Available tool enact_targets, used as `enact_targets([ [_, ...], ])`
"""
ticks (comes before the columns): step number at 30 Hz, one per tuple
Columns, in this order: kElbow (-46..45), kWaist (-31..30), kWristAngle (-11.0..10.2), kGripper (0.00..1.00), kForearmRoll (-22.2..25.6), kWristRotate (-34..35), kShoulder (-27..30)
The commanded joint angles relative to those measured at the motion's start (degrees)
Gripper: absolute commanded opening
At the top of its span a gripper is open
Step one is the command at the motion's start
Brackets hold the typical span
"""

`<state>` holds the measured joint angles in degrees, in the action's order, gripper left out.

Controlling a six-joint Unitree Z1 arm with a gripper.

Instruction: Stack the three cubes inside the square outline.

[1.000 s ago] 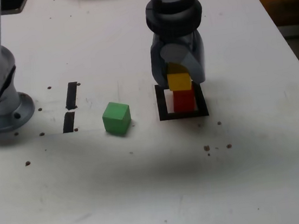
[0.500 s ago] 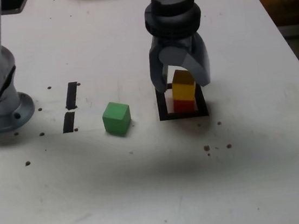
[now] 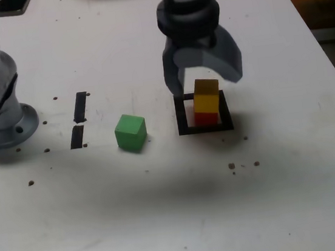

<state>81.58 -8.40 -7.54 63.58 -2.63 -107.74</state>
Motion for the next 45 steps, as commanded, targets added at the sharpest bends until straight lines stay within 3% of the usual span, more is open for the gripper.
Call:
enact_targets([
  [1,0.0,0.1,-0.7,0.96,0.7,0.1,2.4],
  [8,-3.7,0.1,-1.9,0.96,4.5,-0.3,10.9],
  [21,-21.2,-2.5,0.9,1.0,4.8,-3.4,20.5],
  [30,-28.5,-6.2,3.7,1.0,-3.7,-3.5,20.4],
  [45,-30.6,-9.0,6.6,0.99,-12.9,-3.5,13.9],
])
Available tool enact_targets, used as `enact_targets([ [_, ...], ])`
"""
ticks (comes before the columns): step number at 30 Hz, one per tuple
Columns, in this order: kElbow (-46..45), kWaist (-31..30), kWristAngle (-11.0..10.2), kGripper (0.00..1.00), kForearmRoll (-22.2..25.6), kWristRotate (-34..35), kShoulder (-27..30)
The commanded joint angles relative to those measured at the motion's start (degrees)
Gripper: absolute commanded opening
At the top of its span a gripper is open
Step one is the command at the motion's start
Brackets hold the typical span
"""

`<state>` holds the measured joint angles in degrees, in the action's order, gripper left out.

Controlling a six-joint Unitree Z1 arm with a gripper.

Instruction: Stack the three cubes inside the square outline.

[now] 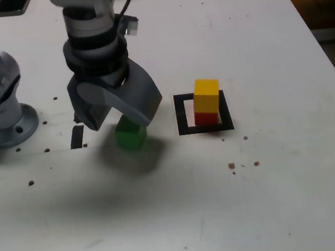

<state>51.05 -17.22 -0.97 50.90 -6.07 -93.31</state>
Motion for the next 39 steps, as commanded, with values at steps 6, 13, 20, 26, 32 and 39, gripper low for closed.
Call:
enact_targets([
  [6,-0.2,-0.6,0.1,0.98,-3.0,-0.2,-3.8],
  [13,-0.4,-0.7,0.3,0.91,-4.8,-0.3,-6.5],
  [20,-0.7,-0.7,-0.2,0.49,-5.4,0.0,-7.7],
  [26,-1.1,-0.7,-1.3,0.11,-6.4,0.2,-7.5],
  [32,-0.9,-0.7,-2.1,0.1,-3.1,1.5,-6.4],
  [39,2.9,-0.7,-4.7,0.1,8.1,5.0,-4.1],
])
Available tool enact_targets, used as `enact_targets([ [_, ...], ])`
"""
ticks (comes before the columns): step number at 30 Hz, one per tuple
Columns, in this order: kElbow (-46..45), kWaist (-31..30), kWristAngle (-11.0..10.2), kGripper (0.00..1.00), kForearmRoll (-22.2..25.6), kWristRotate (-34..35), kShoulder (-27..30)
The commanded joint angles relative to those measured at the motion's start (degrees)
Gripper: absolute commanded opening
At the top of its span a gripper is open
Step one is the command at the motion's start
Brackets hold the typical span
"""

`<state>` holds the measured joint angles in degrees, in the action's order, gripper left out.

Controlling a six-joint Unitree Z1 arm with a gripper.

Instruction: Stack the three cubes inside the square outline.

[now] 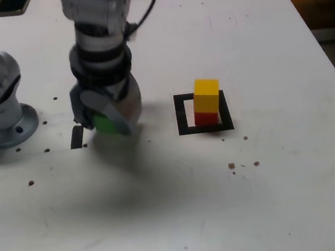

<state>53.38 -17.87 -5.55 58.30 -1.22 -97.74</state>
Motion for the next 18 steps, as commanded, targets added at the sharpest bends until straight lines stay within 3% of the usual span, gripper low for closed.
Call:
enact_targets([
  [1,1.8,0.0,-0.4,0.1,2.6,0.4,0.6],
  [9,17.7,0.0,-2.3,0.1,15.9,1.0,1.4],
  [18,33.3,0.8,-1.4,0.1,19.9,1.0,-1.3],
])
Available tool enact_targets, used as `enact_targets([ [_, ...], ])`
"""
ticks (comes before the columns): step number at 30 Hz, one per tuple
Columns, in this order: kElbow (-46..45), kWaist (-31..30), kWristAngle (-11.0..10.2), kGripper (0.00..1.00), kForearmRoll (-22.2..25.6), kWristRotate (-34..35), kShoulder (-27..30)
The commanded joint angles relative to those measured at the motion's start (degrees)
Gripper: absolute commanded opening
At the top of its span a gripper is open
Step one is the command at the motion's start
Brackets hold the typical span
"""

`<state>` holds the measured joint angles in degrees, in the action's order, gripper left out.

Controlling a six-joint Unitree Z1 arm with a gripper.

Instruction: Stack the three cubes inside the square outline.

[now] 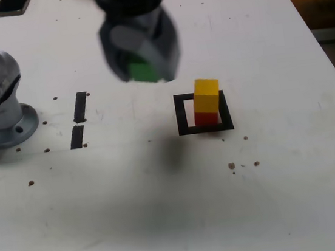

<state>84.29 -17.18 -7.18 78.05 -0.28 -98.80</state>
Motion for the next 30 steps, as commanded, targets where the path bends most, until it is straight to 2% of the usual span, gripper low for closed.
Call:
enact_targets([
  [1,3.5,0.3,0.5,0.1,0.3,0.0,-0.7],
  [7,7.0,1.6,1.5,0.1,0.1,0.0,-3.8],
  [26,9.1,4.4,1.0,0.1,-5.1,-0.4,-10.9],
  [30,9.4,4.4,1.0,0.13,-5.3,-0.4,-11.8],
])
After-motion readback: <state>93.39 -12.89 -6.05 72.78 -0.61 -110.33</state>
